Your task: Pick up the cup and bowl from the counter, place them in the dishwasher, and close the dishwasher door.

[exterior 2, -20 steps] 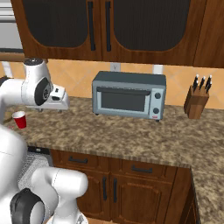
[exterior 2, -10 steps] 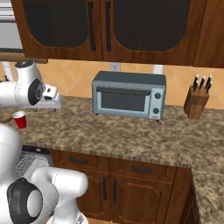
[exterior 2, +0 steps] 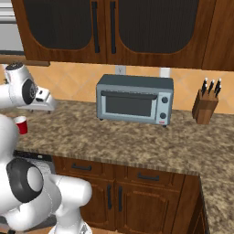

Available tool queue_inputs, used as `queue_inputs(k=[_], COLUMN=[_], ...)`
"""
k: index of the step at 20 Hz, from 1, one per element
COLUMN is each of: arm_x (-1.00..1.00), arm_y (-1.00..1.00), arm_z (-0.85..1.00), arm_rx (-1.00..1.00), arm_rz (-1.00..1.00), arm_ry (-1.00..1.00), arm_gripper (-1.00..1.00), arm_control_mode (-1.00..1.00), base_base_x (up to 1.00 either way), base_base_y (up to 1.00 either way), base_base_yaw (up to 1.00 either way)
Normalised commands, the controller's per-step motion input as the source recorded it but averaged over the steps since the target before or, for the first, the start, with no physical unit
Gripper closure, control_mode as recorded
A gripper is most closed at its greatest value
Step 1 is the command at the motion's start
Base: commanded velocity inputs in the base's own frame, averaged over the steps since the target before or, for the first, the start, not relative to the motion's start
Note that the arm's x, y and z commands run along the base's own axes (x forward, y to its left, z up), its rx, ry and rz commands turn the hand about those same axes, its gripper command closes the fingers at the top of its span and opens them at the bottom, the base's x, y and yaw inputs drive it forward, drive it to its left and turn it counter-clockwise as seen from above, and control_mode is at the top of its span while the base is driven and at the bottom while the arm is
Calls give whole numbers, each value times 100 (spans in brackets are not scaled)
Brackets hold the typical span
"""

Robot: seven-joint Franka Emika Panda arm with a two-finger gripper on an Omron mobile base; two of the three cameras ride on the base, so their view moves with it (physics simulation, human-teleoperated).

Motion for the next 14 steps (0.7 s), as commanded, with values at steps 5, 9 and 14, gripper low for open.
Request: queue_inputs(k=[5,9,14], arm_x=[7,29,59], arm_y=[81,67,45], arm_z=[-78,-60,-5], arm_rx=[3,8,7], arm_rz=[-9,-8,-9], arm_ry=[10,10,16], arm_gripper=[-100,-100,-100], arm_control_mode=[-100,-100,-100], base_base_x=[0,0,0], base_base_y=[0,0,0], base_base_yaw=[0,0,0])
